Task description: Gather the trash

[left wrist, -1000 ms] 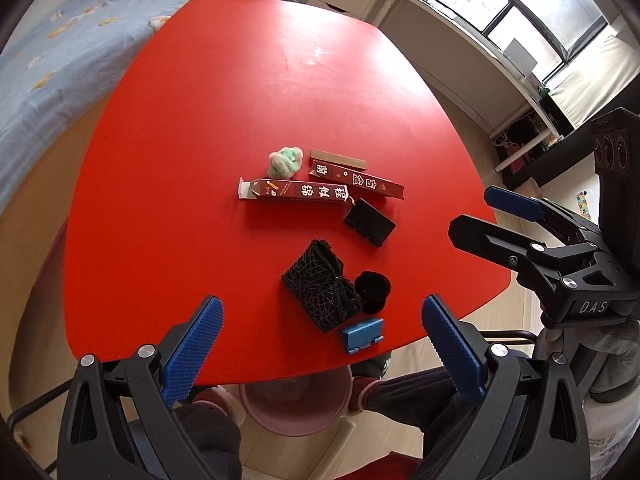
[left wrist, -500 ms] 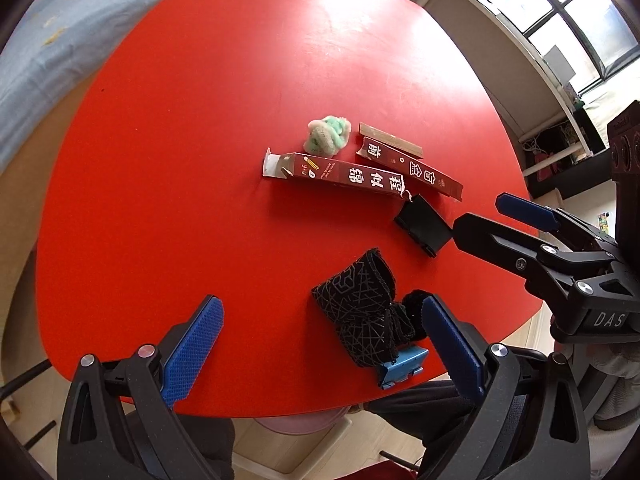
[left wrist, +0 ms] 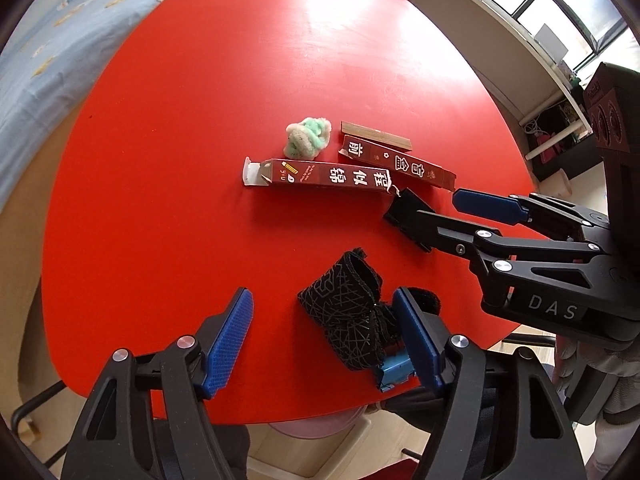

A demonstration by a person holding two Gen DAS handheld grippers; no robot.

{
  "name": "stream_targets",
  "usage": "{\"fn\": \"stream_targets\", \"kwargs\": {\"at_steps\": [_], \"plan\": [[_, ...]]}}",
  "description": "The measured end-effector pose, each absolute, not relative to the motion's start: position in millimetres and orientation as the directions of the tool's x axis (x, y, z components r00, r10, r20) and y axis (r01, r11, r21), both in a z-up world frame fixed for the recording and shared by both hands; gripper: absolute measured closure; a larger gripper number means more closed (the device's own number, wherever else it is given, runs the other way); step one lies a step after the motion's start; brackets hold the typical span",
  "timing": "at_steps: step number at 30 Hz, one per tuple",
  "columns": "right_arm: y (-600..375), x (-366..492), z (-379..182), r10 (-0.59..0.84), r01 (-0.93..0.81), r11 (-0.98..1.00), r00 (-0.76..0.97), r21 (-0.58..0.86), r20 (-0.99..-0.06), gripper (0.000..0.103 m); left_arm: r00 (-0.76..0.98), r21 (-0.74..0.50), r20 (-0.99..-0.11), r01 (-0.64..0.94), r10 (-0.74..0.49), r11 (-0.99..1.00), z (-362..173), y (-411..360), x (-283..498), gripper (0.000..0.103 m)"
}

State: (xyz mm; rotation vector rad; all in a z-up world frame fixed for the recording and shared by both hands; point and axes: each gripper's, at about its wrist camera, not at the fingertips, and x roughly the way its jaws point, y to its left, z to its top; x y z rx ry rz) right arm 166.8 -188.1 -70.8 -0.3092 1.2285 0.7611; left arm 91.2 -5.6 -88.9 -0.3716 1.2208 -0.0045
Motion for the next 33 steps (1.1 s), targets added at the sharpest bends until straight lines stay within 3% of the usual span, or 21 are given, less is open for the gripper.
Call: {"fn": "stream_targets", "kwargs": {"at_steps": [7, 10, 16, 21, 28, 33], "plan": [[-190, 163, -77, 0.339, -0.690, 0.704, 0.121, 0.167, -0.933, 0.068, 0.357, -0.307, -0.904, -0.158, -0.235, 0.938, -86, -9, 93, 0.053], [-194, 164, -77, 0.350, -0.691, 0.701, 0.120, 0.175, -0.929, 0.079, 0.361, -0.306, -0.902, -0.150, -0.236, 0.940, -84, -9, 94, 0.056], [-195, 164, -76, 0.368, -0.690, 0.698, 0.117, 0.191, -0.923, 0.081, 0.384, -0.309, -0.892, -0.137, -0.236, 0.941, -83, -2, 92, 0.062], [-199, 161, -71, 0.378, -0.693, 0.695, 0.125, 0.192, -0.918, 0.091, 0.402, -0.301, -0.887, -0.126, -0.229, 0.945, -79, 1, 90, 0.070], [-204, 158, -69, 0.383, -0.682, 0.706, 0.140, 0.192, -0.913, 0.092, 0.427, -0.292, -0.878, -0.117, -0.217, 0.949, -75, 0, 92, 0.081], [-205, 156, -66, 0.389, -0.679, 0.709, 0.149, 0.192, -0.909, 0.093, 0.437, -0.286, -0.874, -0.114, -0.210, 0.951, -71, 1, 93, 0.083]]}}
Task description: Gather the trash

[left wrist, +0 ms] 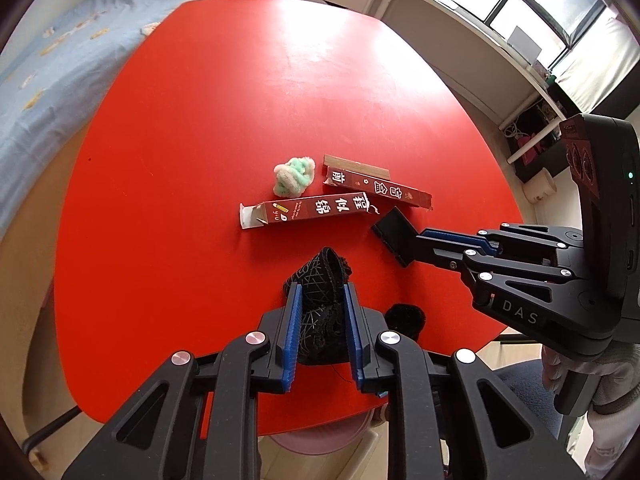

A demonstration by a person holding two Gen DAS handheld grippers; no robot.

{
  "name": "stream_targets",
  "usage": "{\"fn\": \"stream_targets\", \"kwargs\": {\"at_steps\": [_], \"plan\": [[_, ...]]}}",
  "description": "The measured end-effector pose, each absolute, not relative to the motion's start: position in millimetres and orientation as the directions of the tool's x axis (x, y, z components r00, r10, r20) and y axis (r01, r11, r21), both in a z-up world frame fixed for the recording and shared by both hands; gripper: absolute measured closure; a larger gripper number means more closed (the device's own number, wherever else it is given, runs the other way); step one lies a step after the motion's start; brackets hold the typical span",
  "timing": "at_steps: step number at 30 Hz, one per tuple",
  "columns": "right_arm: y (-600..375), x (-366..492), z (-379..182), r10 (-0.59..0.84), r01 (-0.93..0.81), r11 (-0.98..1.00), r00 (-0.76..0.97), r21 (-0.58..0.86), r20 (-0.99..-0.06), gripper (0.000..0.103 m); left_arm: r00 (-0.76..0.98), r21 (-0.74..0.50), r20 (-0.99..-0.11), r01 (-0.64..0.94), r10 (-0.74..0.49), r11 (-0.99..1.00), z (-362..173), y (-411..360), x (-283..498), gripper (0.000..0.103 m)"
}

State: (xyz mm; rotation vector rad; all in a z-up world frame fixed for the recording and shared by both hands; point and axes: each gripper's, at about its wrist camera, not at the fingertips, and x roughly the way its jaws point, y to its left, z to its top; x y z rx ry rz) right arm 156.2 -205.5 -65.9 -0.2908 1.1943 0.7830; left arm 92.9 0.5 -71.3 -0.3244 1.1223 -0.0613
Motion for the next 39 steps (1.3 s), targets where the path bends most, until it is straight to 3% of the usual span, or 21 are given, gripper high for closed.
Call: {"fn": "stream_targets", "kwargs": {"at_steps": [39], "plan": [[-215, 155, -45, 0.410, -0.662, 0.728, 0.216, 0.175, -0.886, 0.103, 0.487, -0.267, -0.851, -0.073, -0.200, 0.961, -44, 4, 62, 0.084]]}}
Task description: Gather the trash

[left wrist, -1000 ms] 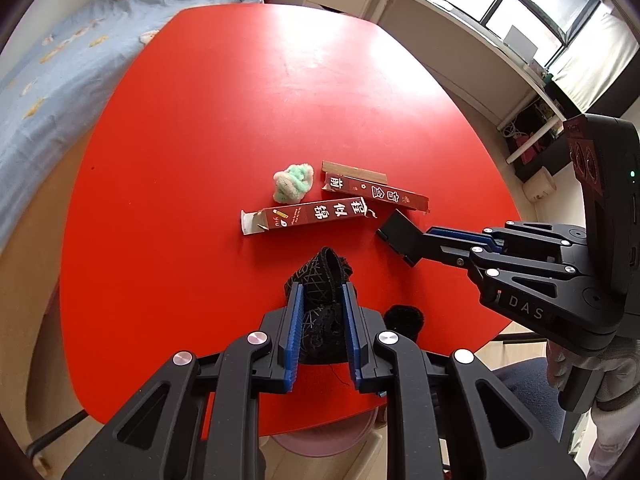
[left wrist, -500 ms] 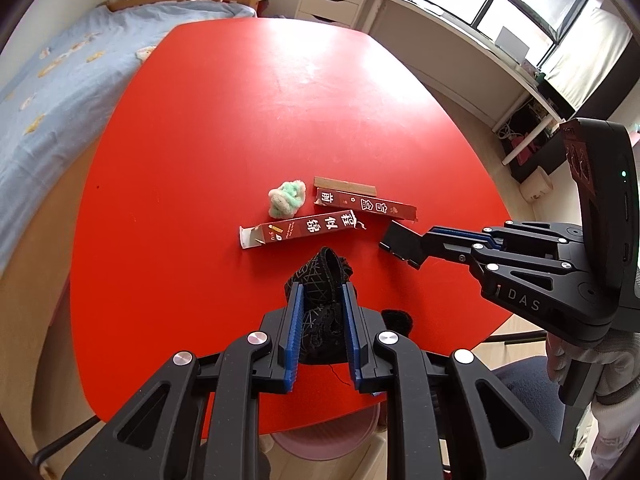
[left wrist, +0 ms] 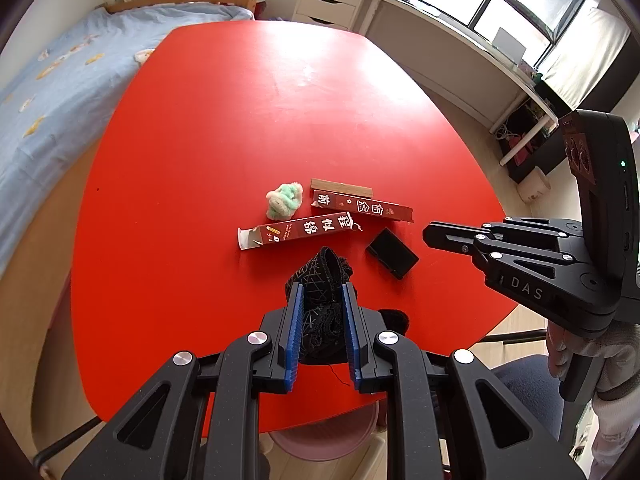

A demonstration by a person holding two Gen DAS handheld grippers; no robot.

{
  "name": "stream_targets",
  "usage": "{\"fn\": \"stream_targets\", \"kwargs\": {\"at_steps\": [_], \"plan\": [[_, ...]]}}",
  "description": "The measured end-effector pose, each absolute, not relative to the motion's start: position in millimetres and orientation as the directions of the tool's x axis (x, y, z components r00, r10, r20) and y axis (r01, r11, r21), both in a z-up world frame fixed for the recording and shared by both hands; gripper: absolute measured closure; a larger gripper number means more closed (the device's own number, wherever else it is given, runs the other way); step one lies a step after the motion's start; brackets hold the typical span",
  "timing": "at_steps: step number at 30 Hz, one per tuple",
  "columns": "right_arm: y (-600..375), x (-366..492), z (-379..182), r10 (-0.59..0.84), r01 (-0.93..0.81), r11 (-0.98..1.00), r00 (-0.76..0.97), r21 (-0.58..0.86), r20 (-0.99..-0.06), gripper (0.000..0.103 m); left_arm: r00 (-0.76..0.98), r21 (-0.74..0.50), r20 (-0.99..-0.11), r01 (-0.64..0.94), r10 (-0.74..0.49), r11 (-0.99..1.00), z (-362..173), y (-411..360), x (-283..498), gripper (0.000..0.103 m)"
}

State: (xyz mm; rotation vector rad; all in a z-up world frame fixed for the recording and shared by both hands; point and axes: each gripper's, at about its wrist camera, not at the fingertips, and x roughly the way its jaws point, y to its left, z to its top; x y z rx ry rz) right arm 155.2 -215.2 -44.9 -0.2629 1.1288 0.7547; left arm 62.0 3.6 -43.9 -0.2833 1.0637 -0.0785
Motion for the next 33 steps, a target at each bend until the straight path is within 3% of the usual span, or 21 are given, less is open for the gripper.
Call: {"fn": "stream_targets", "kwargs": {"at_steps": [8, 12, 13, 14, 15, 17, 20, 31, 33], "plan": [[-213, 156, -48, 0.415, -0.672, 0.719, 0.210, 0.178, -0.885, 0.103, 0.486, -0.265, -0.852, -0.074, -0.197, 0.962, -44, 3, 62, 0.084], [-210, 156, -50, 0.397, -0.675, 0.721, 0.222, 0.153, -0.891, 0.096, 0.486, -0.265, -0.852, -0.074, -0.197, 0.961, -43, 4, 63, 0.084], [-209, 157, -52, 0.390, -0.675, 0.723, 0.224, 0.146, -0.893, 0.089, 0.486, -0.265, -0.852, -0.075, -0.197, 0.961, -43, 4, 63, 0.084], [-208, 157, -53, 0.383, -0.674, 0.725, 0.226, 0.140, -0.895, 0.060, 0.485, -0.264, -0.852, -0.076, -0.196, 0.961, -43, 4, 63, 0.084], [-208, 158, -53, 0.384, -0.674, 0.725, 0.227, 0.140, -0.895, 0.038, 0.485, -0.264, -0.852, -0.076, -0.196, 0.962, -44, 4, 63, 0.084], [-207, 159, -54, 0.385, -0.676, 0.724, 0.231, 0.137, -0.893, 0.034, 0.484, -0.264, -0.853, -0.077, -0.196, 0.961, -44, 4, 63, 0.084], [-204, 161, -57, 0.363, -0.680, 0.725, 0.236, 0.113, -0.901, 0.010, 0.481, -0.264, -0.855, -0.080, -0.195, 0.961, -45, 4, 64, 0.084], [-187, 166, -80, 0.269, -0.699, 0.712, 0.191, 0.061, -0.944, 0.009, 0.478, -0.263, -0.857, -0.086, -0.192, 0.961, -47, 6, 66, 0.084], [-185, 165, -81, 0.261, -0.705, 0.707, 0.192, 0.052, -0.946, 0.027, 0.478, -0.263, -0.857, -0.087, -0.192, 0.961, -47, 6, 67, 0.084]]}}
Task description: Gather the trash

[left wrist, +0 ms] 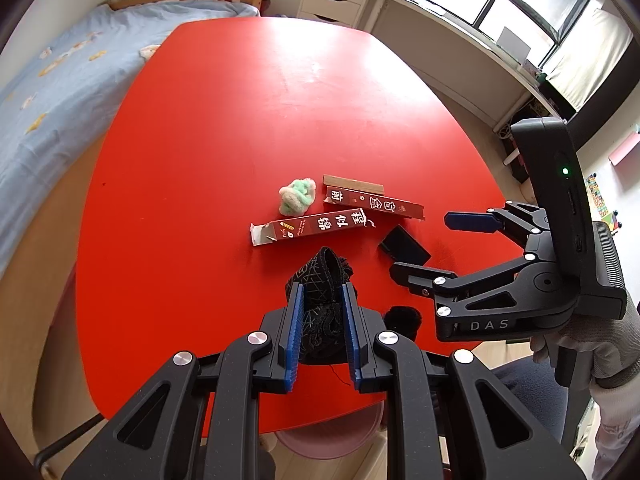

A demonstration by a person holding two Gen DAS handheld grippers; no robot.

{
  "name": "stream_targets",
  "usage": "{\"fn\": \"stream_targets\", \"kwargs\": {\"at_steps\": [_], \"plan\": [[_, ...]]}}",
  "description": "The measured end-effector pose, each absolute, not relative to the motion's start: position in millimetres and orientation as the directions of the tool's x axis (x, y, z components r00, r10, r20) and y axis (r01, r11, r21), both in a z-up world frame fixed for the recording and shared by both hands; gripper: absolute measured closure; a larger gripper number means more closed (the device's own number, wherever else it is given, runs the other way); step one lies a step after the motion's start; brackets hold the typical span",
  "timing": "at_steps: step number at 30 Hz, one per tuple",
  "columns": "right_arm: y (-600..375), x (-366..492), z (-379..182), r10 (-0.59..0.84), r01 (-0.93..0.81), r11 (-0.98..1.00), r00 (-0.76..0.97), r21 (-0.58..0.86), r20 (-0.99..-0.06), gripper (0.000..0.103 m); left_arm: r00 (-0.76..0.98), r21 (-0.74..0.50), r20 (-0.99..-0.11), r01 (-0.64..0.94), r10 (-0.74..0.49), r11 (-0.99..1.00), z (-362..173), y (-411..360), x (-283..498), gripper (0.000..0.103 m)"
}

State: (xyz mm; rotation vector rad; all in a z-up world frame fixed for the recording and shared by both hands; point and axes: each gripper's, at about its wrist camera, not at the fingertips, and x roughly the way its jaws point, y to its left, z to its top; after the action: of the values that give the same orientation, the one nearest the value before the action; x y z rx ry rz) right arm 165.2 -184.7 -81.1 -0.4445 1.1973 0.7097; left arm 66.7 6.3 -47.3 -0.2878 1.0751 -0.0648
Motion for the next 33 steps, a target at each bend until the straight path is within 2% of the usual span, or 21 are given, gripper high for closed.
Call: {"fn": "stream_targets", "kwargs": {"at_steps": [2, 4, 7, 10, 11, 23, 33], "plan": [[-182, 164, -84, 0.245, -0.716, 0.698, 0.190, 0.037, -0.951, 0.040, 0.478, -0.263, -0.857, -0.087, -0.192, 0.961, -47, 6, 67, 0.084], [-180, 162, -85, 0.240, -0.724, 0.689, 0.193, 0.028, -0.951, 0.044, 0.478, -0.263, -0.857, -0.087, -0.192, 0.961, -47, 6, 67, 0.084], [-179, 160, -84, 0.236, -0.730, 0.683, 0.202, 0.015, -0.950, 0.055, 0.478, -0.263, -0.857, -0.086, -0.192, 0.961, -47, 6, 67, 0.084], [-179, 160, -82, 0.238, -0.740, 0.672, 0.200, 0.013, -0.950, 0.069, 0.477, -0.264, -0.857, -0.085, -0.194, 0.961, -48, 6, 67, 0.084], [-180, 159, -82, 0.241, -0.742, 0.670, 0.200, 0.014, -0.950, 0.078, 0.477, -0.265, -0.857, -0.085, -0.194, 0.960, -48, 6, 67, 0.084], [-191, 157, -77, 0.279, -0.727, 0.685, 0.205, 0.044, -0.938, 0.079, 0.479, -0.264, -0.856, -0.079, -0.195, 0.961, -49, 4, 65, 0.084], [-209, 146, -43, 0.351, -0.714, 0.696, 0.246, 0.076, -0.904, 0.079, 0.500, -0.236, -0.846, -0.042, -0.184, 0.971, -34, -4, 56, 0.085]]}}
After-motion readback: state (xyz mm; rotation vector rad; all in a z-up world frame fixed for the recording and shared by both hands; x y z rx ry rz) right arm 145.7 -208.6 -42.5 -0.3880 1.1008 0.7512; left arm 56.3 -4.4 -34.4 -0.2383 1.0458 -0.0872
